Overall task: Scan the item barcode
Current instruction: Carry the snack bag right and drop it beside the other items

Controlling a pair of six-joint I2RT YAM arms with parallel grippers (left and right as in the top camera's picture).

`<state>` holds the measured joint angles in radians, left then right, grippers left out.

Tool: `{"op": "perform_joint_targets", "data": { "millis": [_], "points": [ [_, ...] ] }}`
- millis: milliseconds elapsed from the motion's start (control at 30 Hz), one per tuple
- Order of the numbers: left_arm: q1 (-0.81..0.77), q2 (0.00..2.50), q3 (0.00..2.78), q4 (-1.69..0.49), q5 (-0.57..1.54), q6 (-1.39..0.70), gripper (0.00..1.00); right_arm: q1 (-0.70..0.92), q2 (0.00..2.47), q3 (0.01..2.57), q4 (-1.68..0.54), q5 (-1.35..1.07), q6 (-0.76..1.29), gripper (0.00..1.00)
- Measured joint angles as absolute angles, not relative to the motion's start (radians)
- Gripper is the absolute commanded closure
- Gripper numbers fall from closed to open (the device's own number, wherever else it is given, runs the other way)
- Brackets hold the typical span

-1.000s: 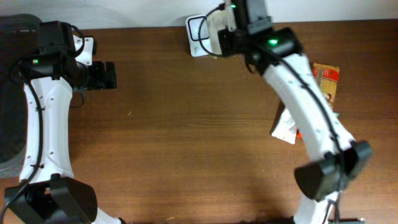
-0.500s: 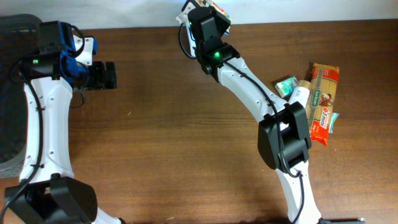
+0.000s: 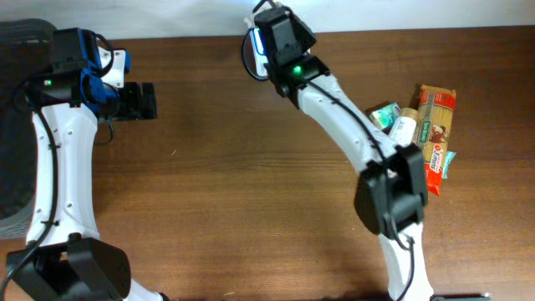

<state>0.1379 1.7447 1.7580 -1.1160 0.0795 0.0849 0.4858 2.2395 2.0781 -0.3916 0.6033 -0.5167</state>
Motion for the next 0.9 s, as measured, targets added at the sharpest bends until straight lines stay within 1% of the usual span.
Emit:
{"op": "perform_joint_targets", "data": {
  "millis": [133, 167, 200, 233, 300, 333, 400, 500, 533, 567, 600, 667, 700, 800, 900],
  "points": [
    [0.138, 1.745, 1.758, -1.119, 0.080, 0.085, 0.01, 0.439, 1.901, 2.091, -0.802, 0.240, -0.136, 0.96],
    [0.138, 1.745, 1.758, -1.117, 0.079, 0.085, 0.01, 0.376, 1.795, 2.094, -0.936, 0.081, -0.017, 0.96],
    [0.138, 1.745, 1.758, -1.117, 0.080, 0.084, 0.01, 0.318, 1.748, 2.103, -1.026, 0.002, 0.057, 0.96],
    [0.138, 1.745, 1.758, -1.118, 0.080, 0.085, 0.01, 0.257, 1.724, 2.106, -1.147, -0.051, 0.107, 0.96],
    [0.138, 1.745, 1.758, -1.118, 0.080, 0.085, 0.01, 0.059, 1.728, 2.097, -1.316, -0.100, 0.171, 0.96],
    [0.138, 1.745, 1.758, -1.117, 0.079, 0.084, 0.01, -0.019, 1.739, 2.085, -1.353, -0.103, 0.182, 0.96],
    [0.138, 1.745, 1.758, -1.118, 0.080, 0.084, 0.01, -0.161, 1.773, 2.022, -1.332, -0.108, 0.184, 0.96],
    [0.138, 1.745, 1.758, -1.117, 0.079, 0.085, 0.01, -0.256, 1.845, 1.888, -1.287, -0.176, 0.127, 0.96],
    [0.138, 1.745, 1.758, -1.117, 0.080, 0.085, 0.01, -0.271, 1.869, 1.847, -1.274, -0.186, 0.115, 0.94],
    [0.138, 1.745, 1.758, -1.117, 0.080, 0.085, 0.01, -0.287, 1.888, 1.803, -1.263, -0.194, 0.105, 0.89],
    [0.138, 1.745, 1.758, -1.117, 0.079, 0.085, 0.01, -0.297, 1.896, 1.779, -1.253, -0.202, 0.097, 0.72],
    [0.138, 1.745, 1.758, -1.117, 0.079, 0.085, 0.01, -0.340, 1.905, 1.757, -1.253, -0.200, 0.094, 0.61],
    [0.138, 1.745, 1.758, -1.118, 0.080, 0.085, 0.01, -0.369, 1.906, 1.757, -1.251, -0.186, 0.091, 0.49],
    [0.138, 1.745, 1.758, -1.117, 0.080, 0.085, 0.01, -0.458, 1.907, 1.757, -1.260, -0.158, 0.093, 0.37],
    [0.138, 1.745, 1.758, -1.118, 0.079, 0.085, 0.01, -0.471, 1.907, 1.773, -1.317, -0.155, 0.086, 0.36]
  ]
}}
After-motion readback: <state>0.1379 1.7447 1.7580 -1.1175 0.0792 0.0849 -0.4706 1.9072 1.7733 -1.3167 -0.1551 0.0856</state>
